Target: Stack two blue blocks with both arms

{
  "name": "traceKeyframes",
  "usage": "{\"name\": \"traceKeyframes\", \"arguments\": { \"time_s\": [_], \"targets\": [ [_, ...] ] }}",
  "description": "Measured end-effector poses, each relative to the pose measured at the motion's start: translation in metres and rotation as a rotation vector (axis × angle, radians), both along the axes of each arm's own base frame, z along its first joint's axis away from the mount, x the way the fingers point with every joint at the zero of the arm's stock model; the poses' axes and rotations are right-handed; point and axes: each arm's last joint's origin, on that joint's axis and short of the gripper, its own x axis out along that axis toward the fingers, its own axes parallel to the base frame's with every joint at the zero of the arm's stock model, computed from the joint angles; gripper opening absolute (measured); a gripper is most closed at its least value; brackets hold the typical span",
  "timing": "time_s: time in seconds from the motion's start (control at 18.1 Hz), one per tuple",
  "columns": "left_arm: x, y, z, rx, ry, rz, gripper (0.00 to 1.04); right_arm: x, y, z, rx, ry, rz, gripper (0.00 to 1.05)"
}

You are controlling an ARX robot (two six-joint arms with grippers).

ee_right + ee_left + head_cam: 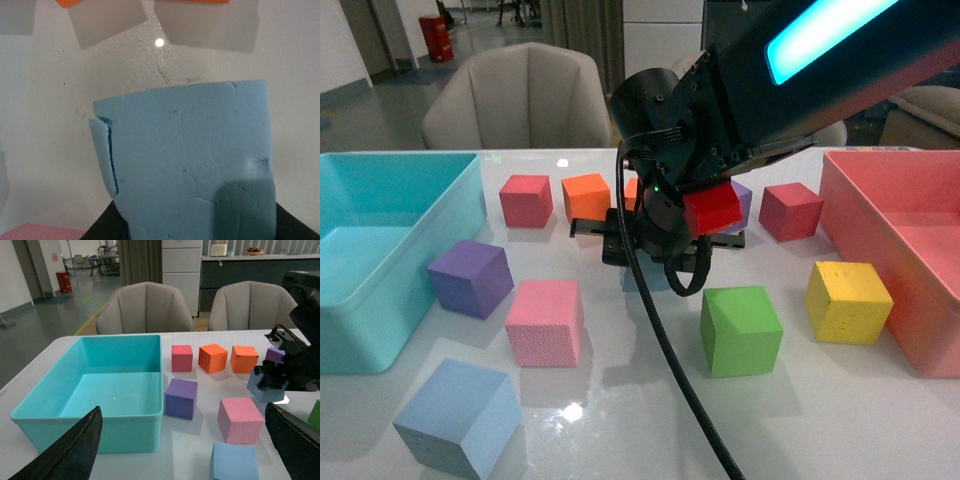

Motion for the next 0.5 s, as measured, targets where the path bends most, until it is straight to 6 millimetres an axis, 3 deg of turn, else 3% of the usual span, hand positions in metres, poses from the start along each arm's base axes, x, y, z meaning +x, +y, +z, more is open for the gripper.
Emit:
{"name": "traceKeyframes", "arguments": {
  "time_s": [0.33, 0.5],
  "targets": [
    [0.0000, 0.0000, 0.0000, 0.000, 0.000, 0.000, 0.98, -0.0010, -0.0007, -0.0016, -0.011, 0.007, -0.002, 1.00],
    [0.0000, 0.0000, 0.0000, 0.000, 0.000, 0.000, 0.98, -0.0030, -0.0019, 0.0022, -0.012, 0.003, -0.004, 0.98]
  ]
}}
